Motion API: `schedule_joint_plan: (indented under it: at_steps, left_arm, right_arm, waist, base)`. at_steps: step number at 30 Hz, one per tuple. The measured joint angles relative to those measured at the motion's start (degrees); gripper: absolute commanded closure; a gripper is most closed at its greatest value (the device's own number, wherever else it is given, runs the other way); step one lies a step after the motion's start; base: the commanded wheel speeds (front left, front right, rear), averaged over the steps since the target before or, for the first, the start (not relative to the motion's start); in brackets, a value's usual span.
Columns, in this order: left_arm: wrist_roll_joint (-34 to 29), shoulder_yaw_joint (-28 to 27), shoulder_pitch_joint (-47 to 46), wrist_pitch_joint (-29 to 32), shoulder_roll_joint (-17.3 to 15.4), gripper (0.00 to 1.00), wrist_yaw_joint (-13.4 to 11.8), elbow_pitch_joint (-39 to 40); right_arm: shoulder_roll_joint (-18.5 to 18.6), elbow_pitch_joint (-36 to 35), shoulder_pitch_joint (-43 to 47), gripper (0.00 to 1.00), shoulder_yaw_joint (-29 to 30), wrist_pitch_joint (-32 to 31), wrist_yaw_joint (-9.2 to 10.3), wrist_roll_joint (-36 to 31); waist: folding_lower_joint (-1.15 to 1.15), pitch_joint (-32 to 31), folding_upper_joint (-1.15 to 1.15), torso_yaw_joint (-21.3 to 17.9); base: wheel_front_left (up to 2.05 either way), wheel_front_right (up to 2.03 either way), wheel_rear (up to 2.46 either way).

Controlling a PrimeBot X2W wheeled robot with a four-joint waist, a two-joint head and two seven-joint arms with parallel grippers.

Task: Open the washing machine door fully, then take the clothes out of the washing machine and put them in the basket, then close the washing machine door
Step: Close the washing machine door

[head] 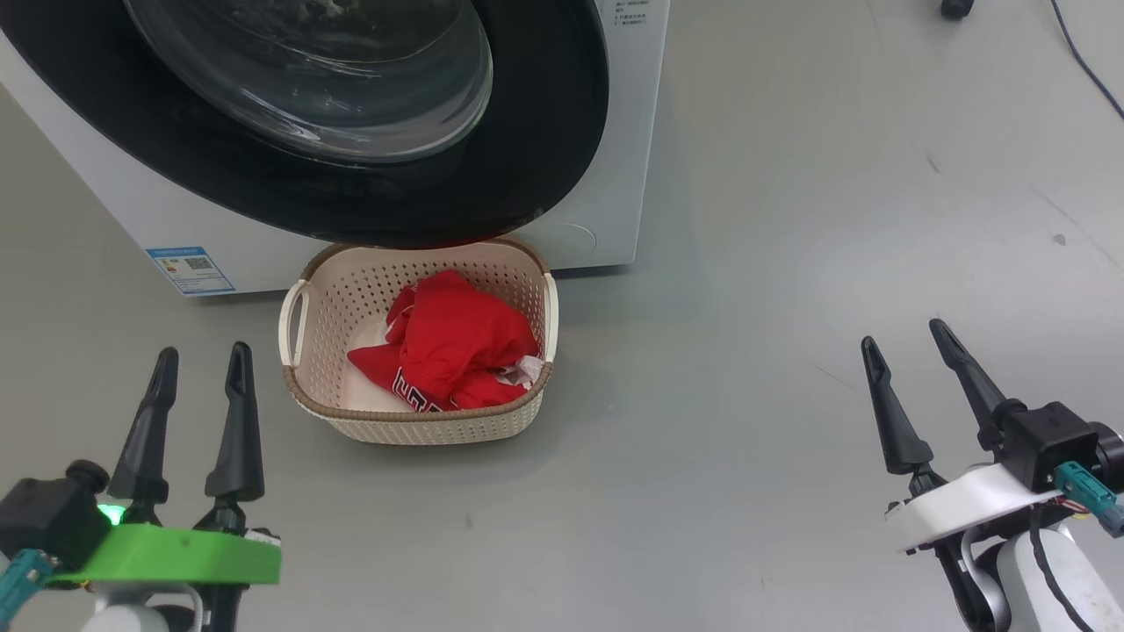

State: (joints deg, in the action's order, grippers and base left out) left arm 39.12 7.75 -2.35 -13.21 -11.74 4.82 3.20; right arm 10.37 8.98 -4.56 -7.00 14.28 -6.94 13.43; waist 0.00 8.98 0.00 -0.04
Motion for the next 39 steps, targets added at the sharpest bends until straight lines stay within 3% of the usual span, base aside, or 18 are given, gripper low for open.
schedule_joint_plan:
  at_steps: [8,12,21,39]
  left_arm:
    - [-9.9,2.5,4.6,0.0,0.0,0.00,-7.4,-2.8]
    - [-11.5,3.6,6.2,-0.1,1.1,0.00,-9.4,-3.1]
    - [-12.3,4.0,8.1,-0.5,3.7,0.00,-10.2,-4.2]
    - [-14.0,3.9,8.7,-0.5,5.1,0.00,-10.9,-4.5]
  right_arm:
    - [-0.6,0.1,2.4,0.00,-0.1,0.0,0.55,-0.4]
    - [-1.1,0.4,4.0,0.00,-0.5,0.0,0.60,-0.4]
    - [-1.5,0.5,5.8,0.00,-0.4,0.0,1.59,-0.4]
    - [-2.6,-0.3,7.1,0.00,-0.5,0.0,2.13,-0.4]
  waist:
    - [0.00,-2.4,0.00,0.2]
    - [0.00,-3.3,0.00,0.2]
    - [0.00,-4.5,0.00,-0.3]
    - [0.00,-5.0,0.00,-0.2]
  base:
    - [0.00,0.00,0.00]
    - [0.00,0.00,0.00]
    - [0.00,0.00,0.00]
    - [0.00,0.00,0.00]
